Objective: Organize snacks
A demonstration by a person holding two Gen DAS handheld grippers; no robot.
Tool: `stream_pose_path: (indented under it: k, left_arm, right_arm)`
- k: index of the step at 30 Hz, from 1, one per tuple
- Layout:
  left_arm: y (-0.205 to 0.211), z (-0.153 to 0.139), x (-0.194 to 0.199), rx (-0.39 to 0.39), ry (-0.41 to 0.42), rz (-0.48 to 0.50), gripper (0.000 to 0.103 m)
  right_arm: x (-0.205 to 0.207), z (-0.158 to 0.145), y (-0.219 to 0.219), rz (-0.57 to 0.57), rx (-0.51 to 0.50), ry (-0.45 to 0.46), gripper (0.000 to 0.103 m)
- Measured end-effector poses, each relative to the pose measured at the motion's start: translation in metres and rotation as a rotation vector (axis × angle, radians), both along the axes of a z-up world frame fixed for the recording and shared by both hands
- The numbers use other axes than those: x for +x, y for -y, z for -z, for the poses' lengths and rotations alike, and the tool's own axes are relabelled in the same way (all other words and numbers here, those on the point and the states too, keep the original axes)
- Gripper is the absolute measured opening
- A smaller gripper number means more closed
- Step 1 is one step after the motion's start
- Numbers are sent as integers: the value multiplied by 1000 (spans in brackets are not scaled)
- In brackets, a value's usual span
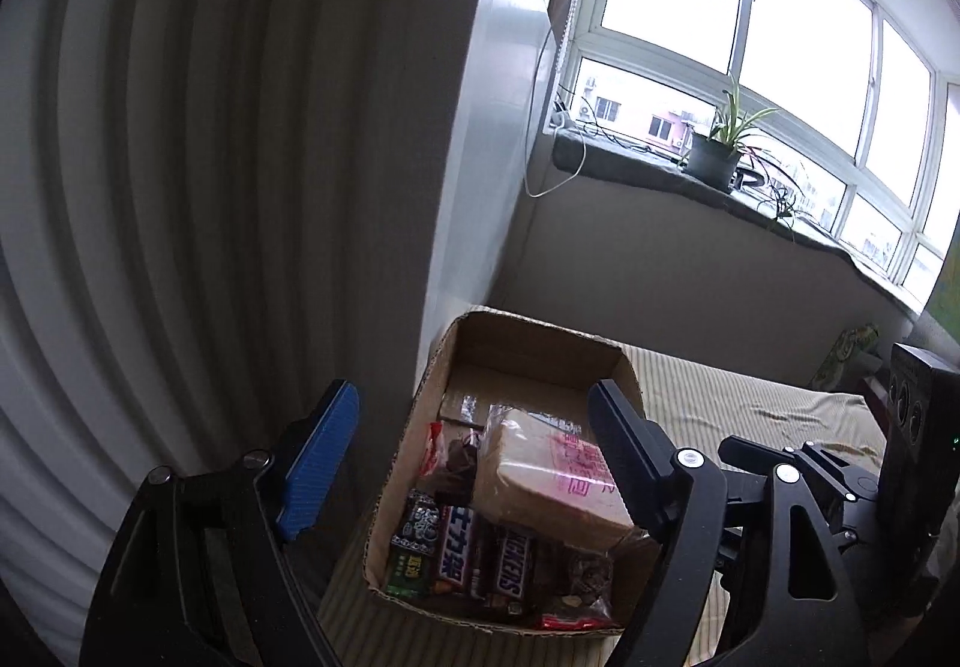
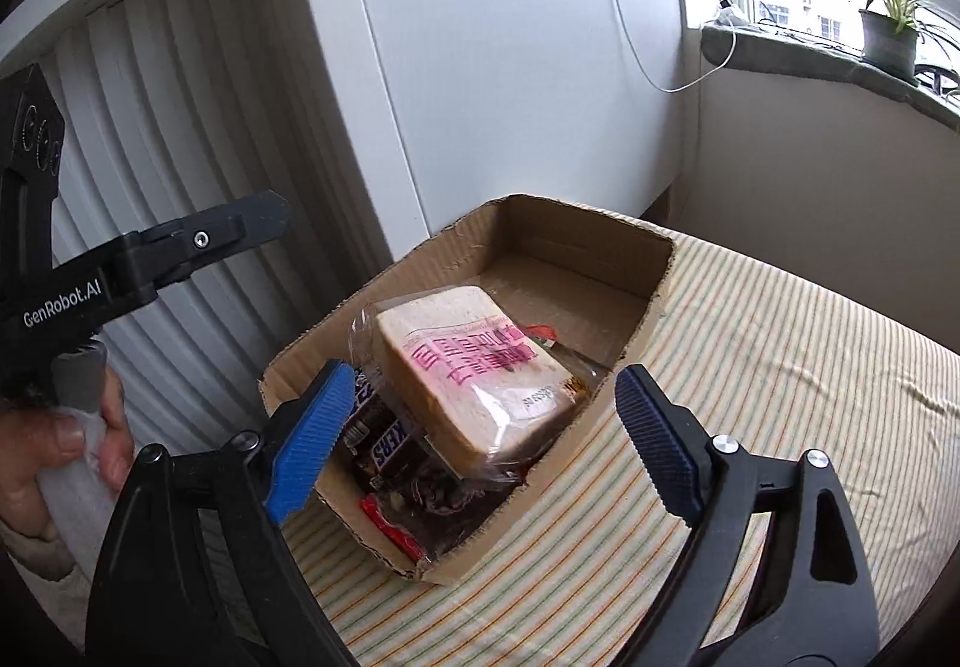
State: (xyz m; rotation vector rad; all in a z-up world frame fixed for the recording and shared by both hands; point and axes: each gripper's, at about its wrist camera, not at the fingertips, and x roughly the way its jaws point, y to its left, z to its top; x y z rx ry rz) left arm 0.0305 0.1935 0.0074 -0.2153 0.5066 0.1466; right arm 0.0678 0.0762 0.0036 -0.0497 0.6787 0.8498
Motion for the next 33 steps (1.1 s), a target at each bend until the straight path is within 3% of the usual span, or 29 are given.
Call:
stream_pose_path:
  k: [2,11,19,25,27,28,33]
  left_arm:
    - [3,-6,-1,21,16,1,80]
    - [17,-22,-14,55,45,5,81]
    - [51,-36,-24,108,61,38,86]
    - [96,-34,-20,144,35,113,87]
    - [114,-30,-16,154,14,133,98]
    - [124,-27,-15,149,15,151,103]
    - [169,-7,-5,57,-31,276,103]
  right_arm:
    - [-5,1,5,25,-13,24,102]
    - [-22,-15,21,114,-40,120,103]
    - [-35,-23,48,155,-26,138,103]
    - [-45,-19,92,229,-19,155,103]
    - [-46,-16,112,265,-12,149,103]
    - [-47,-14,123,285,-9,146,103]
    - [-53,-2,191,432,-30,140,103]
